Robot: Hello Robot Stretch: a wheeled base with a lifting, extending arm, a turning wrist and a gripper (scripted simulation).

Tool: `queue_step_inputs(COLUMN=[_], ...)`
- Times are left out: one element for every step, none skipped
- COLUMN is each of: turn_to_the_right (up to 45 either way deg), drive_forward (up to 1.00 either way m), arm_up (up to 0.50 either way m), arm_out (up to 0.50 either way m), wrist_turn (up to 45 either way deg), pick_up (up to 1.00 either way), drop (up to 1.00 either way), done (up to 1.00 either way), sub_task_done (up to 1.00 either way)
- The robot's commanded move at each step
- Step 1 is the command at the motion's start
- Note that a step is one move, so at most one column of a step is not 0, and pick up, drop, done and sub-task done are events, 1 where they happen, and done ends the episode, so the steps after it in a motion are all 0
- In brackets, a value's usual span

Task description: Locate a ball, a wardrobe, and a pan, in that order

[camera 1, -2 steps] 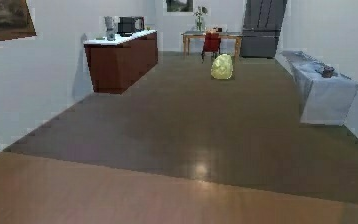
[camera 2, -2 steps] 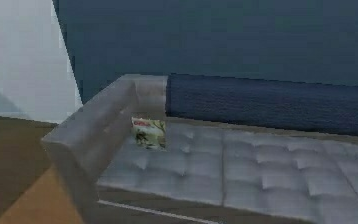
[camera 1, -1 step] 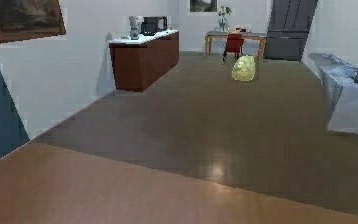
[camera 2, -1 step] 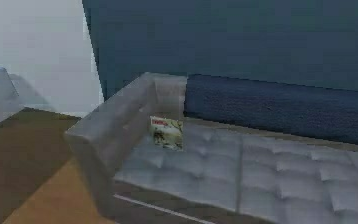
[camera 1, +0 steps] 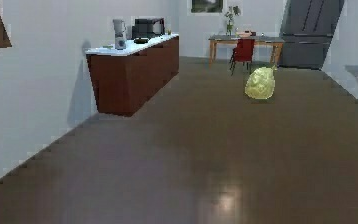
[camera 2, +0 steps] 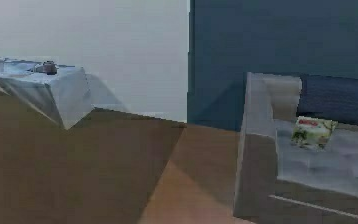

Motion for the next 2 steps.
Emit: queue_step_inputs(turn_to_the_right=[0.0, 0.0], drive_forward=[1.00, 1.00], arm_up=[0.00, 0.00], arm_out=[0.00, 0.00], wrist_turn=[0.0, 0.0], pick_up=[0.00, 0.00], drop=[0.00, 0.00], done=[0.00, 0.00], sub_task_done=[0.00, 0.00])
